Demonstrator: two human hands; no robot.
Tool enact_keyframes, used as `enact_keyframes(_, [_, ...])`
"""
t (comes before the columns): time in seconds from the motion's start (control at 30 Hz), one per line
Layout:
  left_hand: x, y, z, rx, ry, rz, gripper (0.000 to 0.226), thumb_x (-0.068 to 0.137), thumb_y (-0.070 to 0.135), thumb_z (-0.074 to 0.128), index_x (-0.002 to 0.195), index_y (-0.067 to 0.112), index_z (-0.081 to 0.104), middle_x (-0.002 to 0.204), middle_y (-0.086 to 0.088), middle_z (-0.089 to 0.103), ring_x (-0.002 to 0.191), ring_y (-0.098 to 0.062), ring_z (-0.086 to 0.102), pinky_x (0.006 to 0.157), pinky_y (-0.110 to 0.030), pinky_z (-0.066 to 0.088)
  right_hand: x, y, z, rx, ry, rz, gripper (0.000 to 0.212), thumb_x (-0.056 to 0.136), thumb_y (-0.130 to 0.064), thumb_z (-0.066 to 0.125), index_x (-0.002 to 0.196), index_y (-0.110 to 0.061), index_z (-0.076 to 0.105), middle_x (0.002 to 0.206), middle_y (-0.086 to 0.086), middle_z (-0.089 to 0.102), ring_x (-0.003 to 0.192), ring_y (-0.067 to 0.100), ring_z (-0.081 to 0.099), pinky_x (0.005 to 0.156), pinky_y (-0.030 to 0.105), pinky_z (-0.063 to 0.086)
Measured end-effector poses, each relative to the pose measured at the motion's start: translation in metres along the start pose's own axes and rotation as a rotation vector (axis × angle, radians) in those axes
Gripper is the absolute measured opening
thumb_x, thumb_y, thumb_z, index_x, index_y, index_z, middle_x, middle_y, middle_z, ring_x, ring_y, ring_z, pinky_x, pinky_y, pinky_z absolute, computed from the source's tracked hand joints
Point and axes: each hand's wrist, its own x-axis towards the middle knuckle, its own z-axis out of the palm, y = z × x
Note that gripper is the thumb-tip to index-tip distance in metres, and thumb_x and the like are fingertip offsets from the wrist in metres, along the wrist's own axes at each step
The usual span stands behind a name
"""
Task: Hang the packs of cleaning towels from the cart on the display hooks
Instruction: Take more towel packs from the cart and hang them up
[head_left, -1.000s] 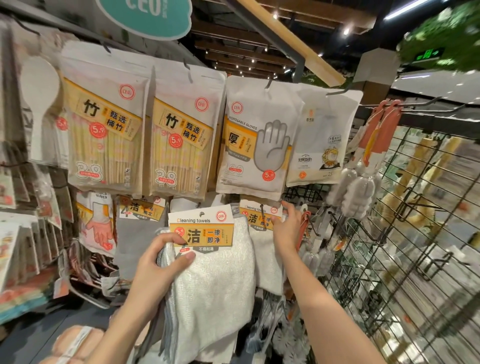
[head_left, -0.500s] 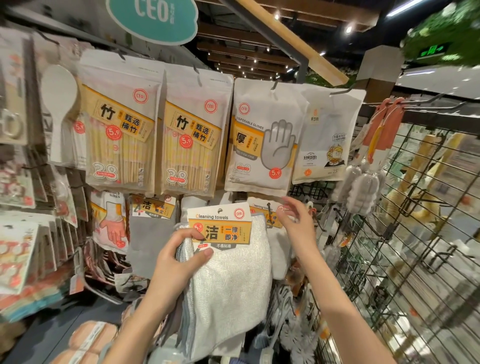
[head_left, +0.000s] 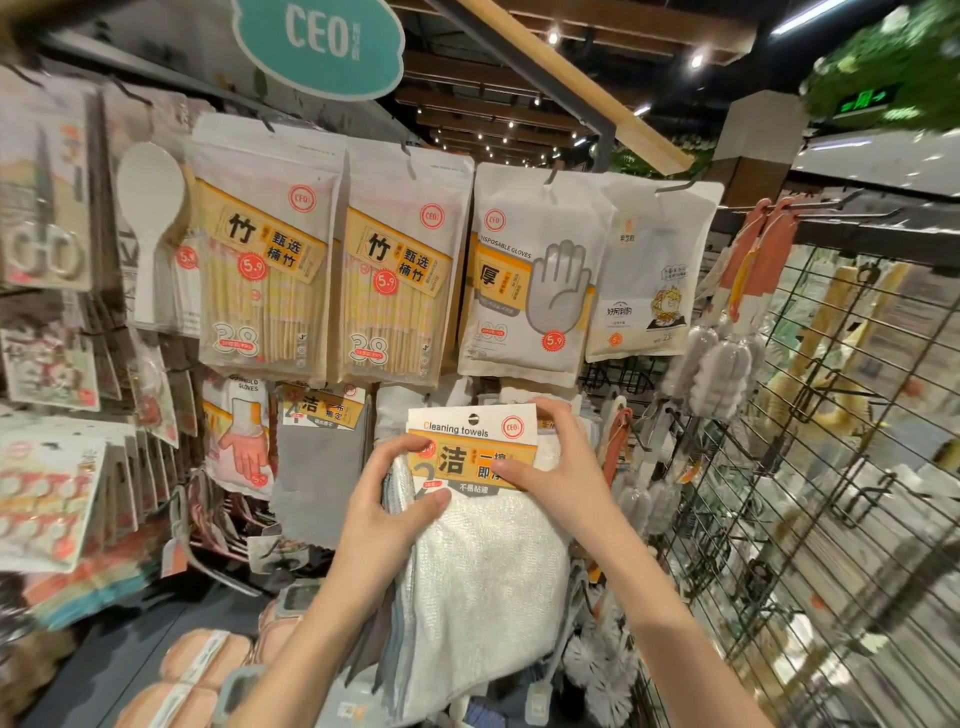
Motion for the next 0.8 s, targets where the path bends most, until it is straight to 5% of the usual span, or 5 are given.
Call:
enact_keyframes(0.13, [-0.005, -0.002, 0.001, -0.029, 0.018, 0.004, 0.074, 0.079, -0.005, 0.072, 0.128, 0.043, 0.044, 0.116, 0.041, 0.051, 0.109, 0.016, 0.051, 0.079, -0.001, 0.042, -0.008, 0.002, -0.007, 0.036, -0.034, -0.005, 0.049, 0.073, -0.011, 0.079, 0.110, -0.023, 0.049, 0.108, -0.014, 0.057, 0.103, -0.007, 0.050, 0.077, -0.001, 0.034])
enact_keyframes(0.33, [-0.004, -0.001, -0.003, 0.006, -0.044, -0.024, 0.063, 0.076, 0.006, 0.078, 0.107, 0.054, 0.054, 0.112, 0.033, 0.059, 0.105, 0.014, 0.053, 0.077, -0.001, 0.040, -0.012, 0.002, -0.012, 0.100, 0.001, -0.025, 0.043, 0.073, -0.003, 0.077, 0.097, -0.026, 0.049, 0.103, -0.009, 0.061, 0.106, 0.008, 0.055, 0.089, 0.018, 0.042])
enact_keyframes(0.5, [-0.001, 0.001, -0.008, 0.032, -0.054, -0.067, 0.053, 0.066, 0.033, 0.080, 0.107, 0.054, 0.053, 0.111, 0.032, 0.059, 0.106, 0.014, 0.051, 0.086, -0.022, 0.039, -0.009, -0.002, -0.016, 0.121, -0.007, -0.017, 0.042, 0.076, -0.003, 0.074, 0.098, -0.026, 0.047, 0.108, -0.004, 0.061, 0.112, 0.013, 0.054, 0.091, 0.028, 0.045])
enact_keyframes(0.8, [-0.005, 0.001, -0.011, 0.019, 0.019, -0.091, 0.050, 0.060, 0.048, 0.084, 0.097, 0.062, 0.054, 0.105, 0.044, 0.055, 0.098, 0.025, 0.048, 0.080, -0.017, 0.035, -0.008, -0.005, -0.020, 0.243, -0.012, -0.047, 0.046, 0.077, 0.006, 0.071, 0.103, -0.026, 0.049, 0.109, -0.003, 0.059, 0.109, 0.007, 0.054, 0.075, 0.011, 0.047])
